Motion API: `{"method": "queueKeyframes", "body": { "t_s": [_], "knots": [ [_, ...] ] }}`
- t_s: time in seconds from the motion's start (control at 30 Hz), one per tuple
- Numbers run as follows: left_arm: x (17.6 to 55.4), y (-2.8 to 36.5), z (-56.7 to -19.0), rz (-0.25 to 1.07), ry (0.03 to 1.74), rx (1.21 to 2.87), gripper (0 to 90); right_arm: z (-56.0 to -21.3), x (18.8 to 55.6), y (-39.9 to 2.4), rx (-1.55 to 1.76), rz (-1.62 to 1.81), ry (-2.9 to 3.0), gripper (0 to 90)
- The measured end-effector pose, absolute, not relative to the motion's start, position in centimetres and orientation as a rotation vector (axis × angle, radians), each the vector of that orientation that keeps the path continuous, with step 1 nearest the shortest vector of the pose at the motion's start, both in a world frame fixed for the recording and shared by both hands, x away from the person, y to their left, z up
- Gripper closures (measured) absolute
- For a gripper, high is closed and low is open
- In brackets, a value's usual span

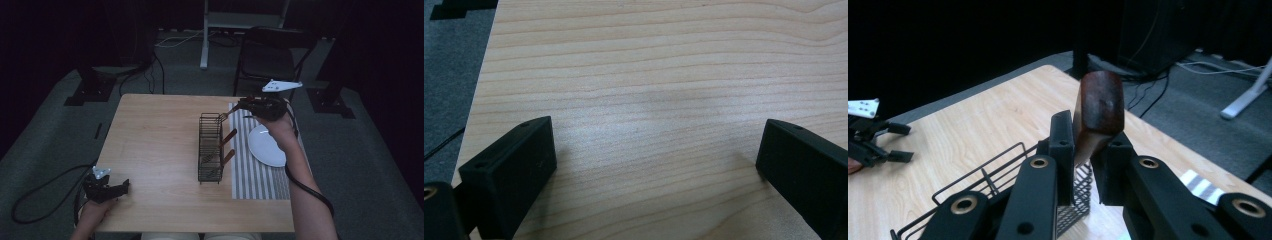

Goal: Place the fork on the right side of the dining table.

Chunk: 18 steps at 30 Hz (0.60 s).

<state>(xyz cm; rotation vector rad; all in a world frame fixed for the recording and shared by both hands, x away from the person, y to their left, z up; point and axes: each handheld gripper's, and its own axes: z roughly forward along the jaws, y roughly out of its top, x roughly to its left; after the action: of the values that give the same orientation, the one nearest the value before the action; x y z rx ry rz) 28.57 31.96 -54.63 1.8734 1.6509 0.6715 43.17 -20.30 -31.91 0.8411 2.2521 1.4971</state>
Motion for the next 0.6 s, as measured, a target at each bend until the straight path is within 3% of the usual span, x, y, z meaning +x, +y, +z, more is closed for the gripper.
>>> {"method": "queueKeyframes", "body": {
  "t_s": [0.6],
  "knots": [
    [28.6,32.0,-54.6,0.672,1.651,1.874,3.1,-32.7,41.7,-24.1,0.932,1.428,2.191,80.6]
  ]
}}
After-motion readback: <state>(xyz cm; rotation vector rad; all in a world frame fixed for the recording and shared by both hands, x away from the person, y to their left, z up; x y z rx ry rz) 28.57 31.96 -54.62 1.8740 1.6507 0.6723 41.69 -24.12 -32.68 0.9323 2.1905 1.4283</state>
